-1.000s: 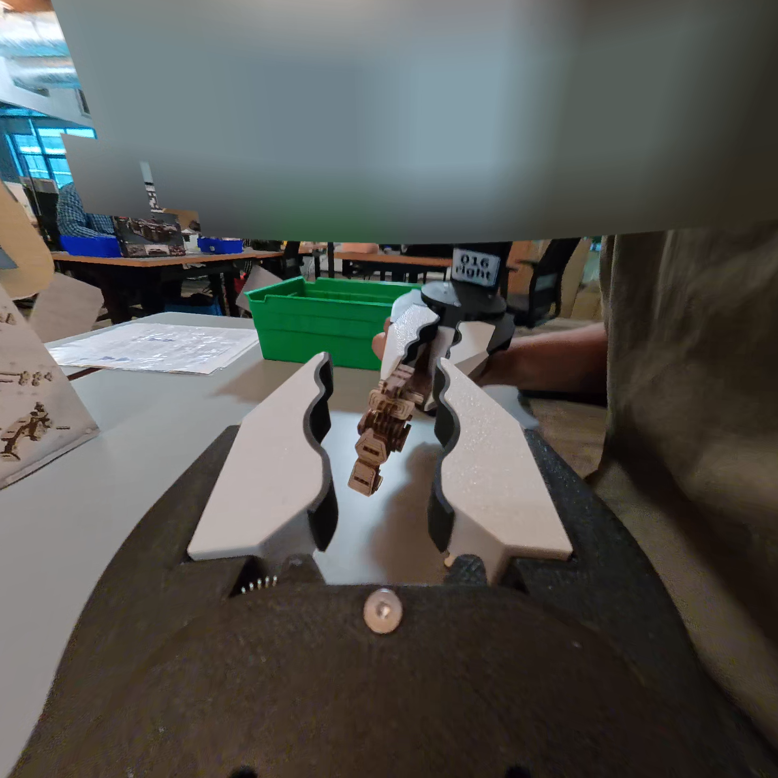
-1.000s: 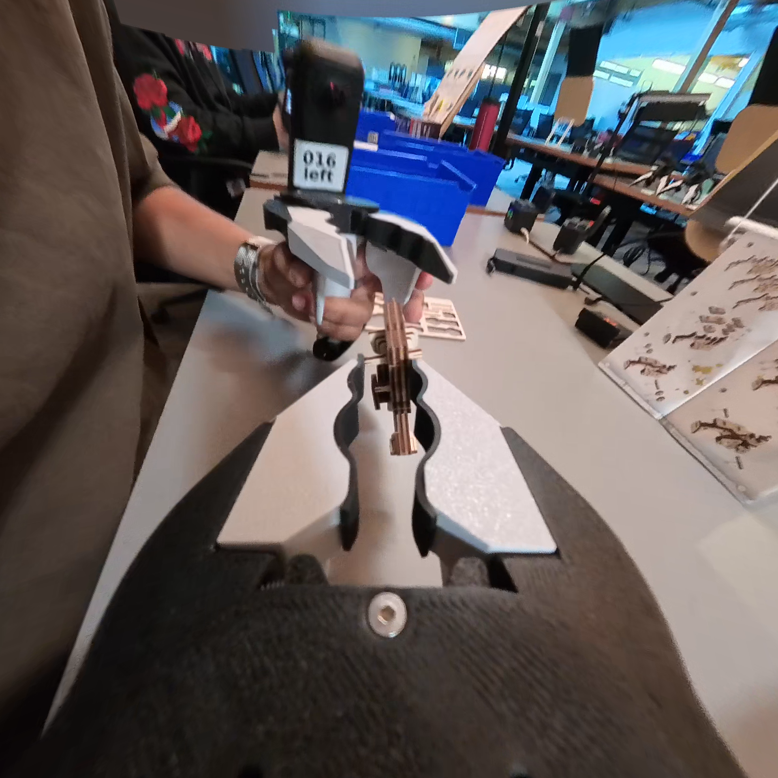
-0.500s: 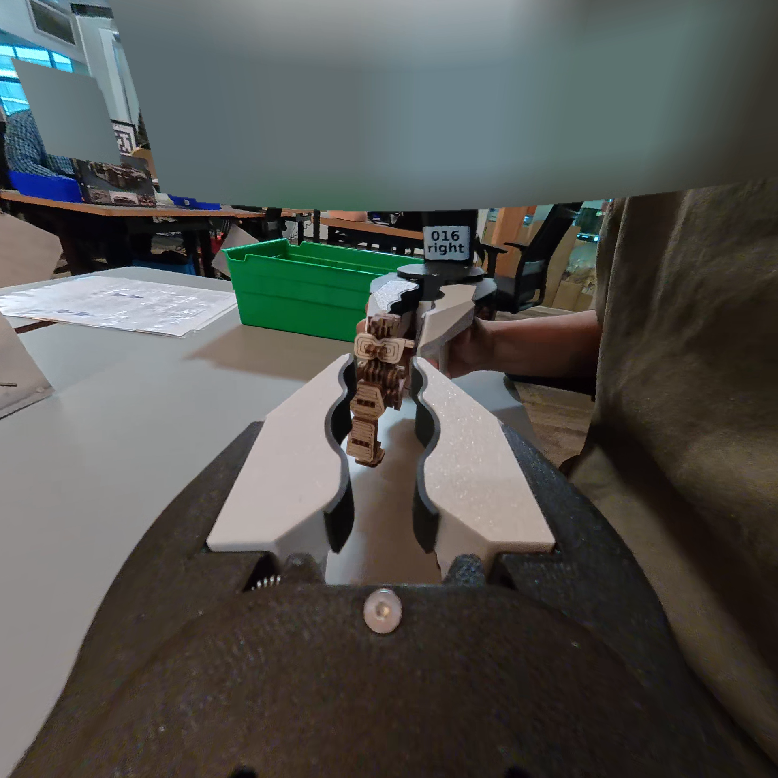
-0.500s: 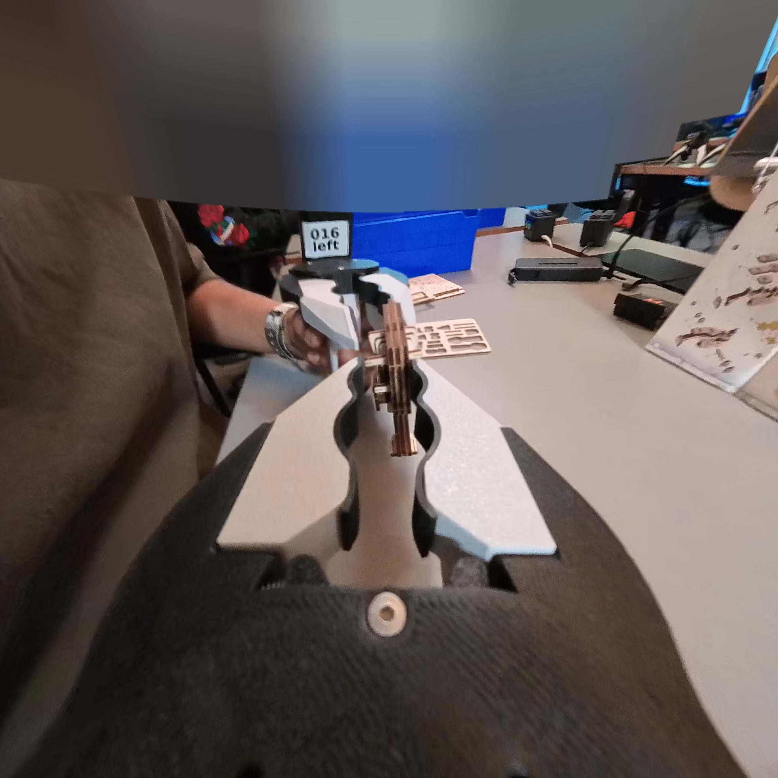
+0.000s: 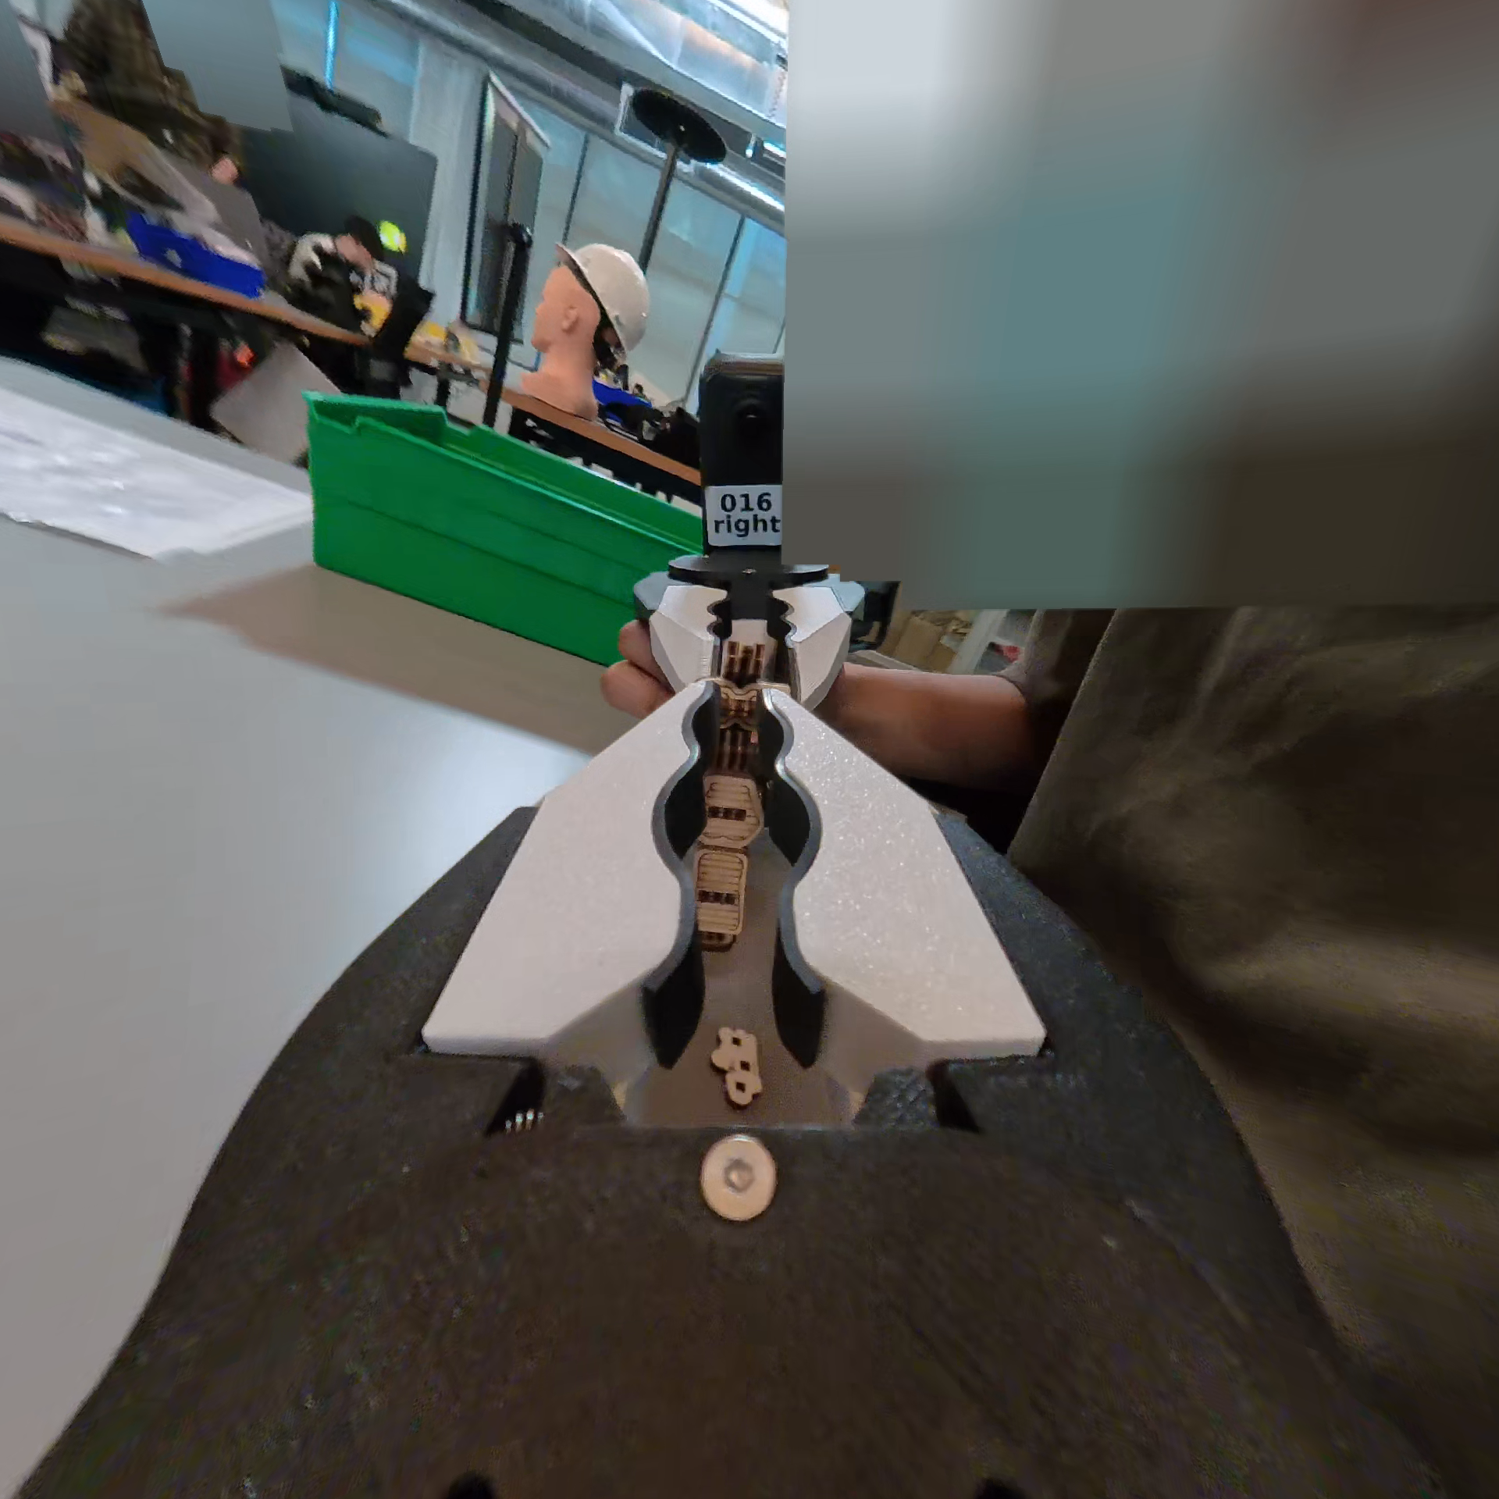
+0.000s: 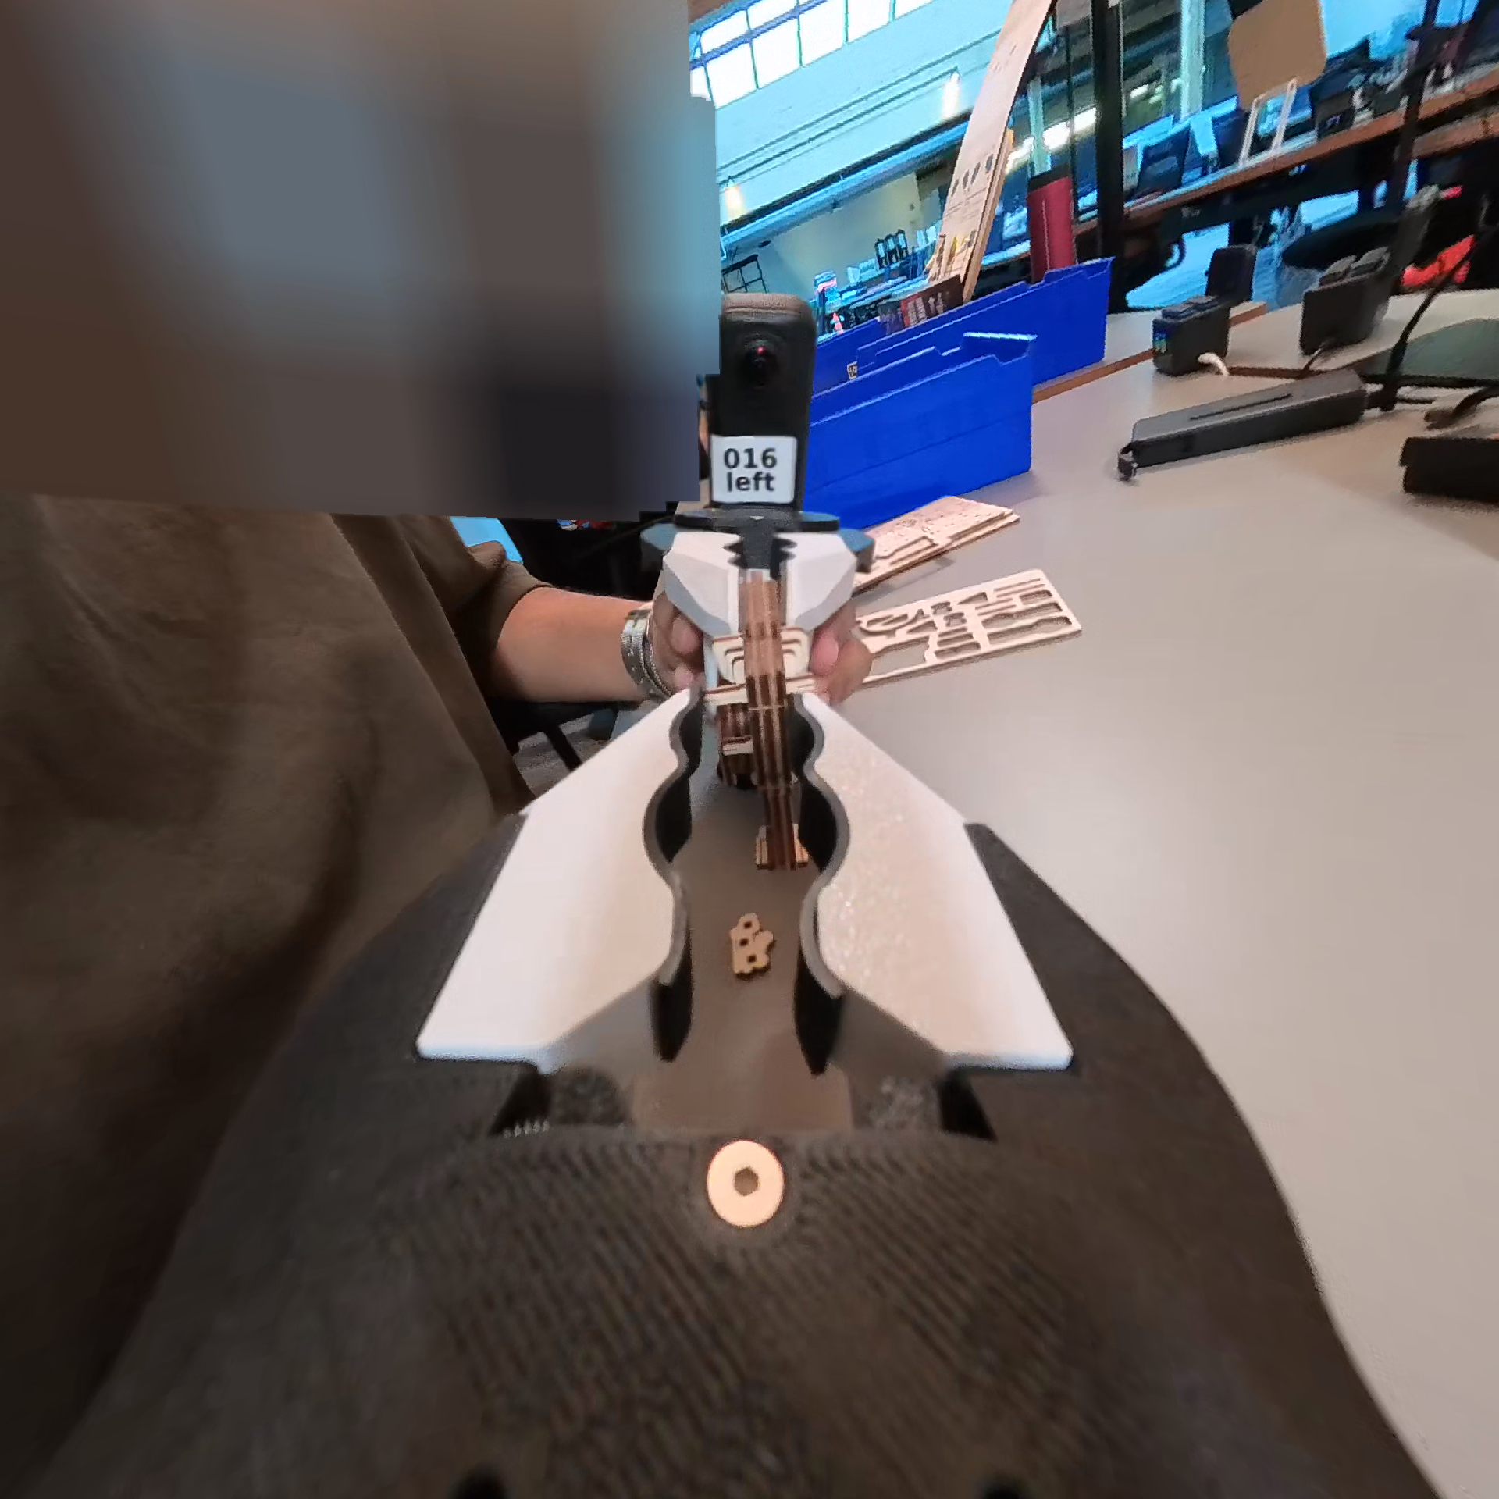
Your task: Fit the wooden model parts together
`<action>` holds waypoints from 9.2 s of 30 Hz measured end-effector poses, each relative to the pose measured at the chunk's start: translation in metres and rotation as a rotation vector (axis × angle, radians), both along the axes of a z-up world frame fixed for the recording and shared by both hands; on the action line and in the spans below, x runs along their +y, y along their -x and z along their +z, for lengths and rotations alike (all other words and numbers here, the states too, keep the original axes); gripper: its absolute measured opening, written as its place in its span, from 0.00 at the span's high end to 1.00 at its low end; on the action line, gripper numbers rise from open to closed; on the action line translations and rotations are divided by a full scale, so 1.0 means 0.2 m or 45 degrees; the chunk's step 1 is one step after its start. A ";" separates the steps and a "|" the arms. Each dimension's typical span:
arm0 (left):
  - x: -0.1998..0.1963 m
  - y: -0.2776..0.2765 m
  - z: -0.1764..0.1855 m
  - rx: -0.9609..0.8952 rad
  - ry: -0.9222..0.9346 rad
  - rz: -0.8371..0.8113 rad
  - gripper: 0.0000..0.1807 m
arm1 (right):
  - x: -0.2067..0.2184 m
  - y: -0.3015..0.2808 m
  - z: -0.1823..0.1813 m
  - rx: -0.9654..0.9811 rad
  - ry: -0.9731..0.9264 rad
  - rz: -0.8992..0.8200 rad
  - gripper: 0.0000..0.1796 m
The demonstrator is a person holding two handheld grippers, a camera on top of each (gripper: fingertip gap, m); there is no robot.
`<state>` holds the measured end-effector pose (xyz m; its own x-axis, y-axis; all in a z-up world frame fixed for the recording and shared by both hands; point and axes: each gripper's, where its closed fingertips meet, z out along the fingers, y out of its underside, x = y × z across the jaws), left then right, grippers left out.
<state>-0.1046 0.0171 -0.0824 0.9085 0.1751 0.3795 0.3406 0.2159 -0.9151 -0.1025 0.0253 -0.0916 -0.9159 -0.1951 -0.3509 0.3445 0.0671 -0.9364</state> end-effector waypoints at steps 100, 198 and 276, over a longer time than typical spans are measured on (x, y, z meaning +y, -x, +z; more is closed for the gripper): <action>0.02 -0.02 -0.11 0.169 0.287 0.001 0.97 | -0.05 -0.03 -0.08 0.450 -0.116 -0.140 0.85; 0.02 -0.10 -0.07 0.270 0.218 -0.103 0.97 | -0.06 -0.14 -0.01 0.486 -0.001 -0.062 0.83; 0.02 -0.08 -0.04 0.372 0.275 0.001 0.97 | -0.06 -0.09 -0.04 0.277 -0.157 -0.021 0.89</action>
<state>-0.0884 0.0204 -0.0896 0.9730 0.2235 0.0580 0.0580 0.0067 -0.9983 -0.0852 0.0130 -0.1004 -0.9752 -0.1474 -0.1654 0.1377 0.1816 -0.9737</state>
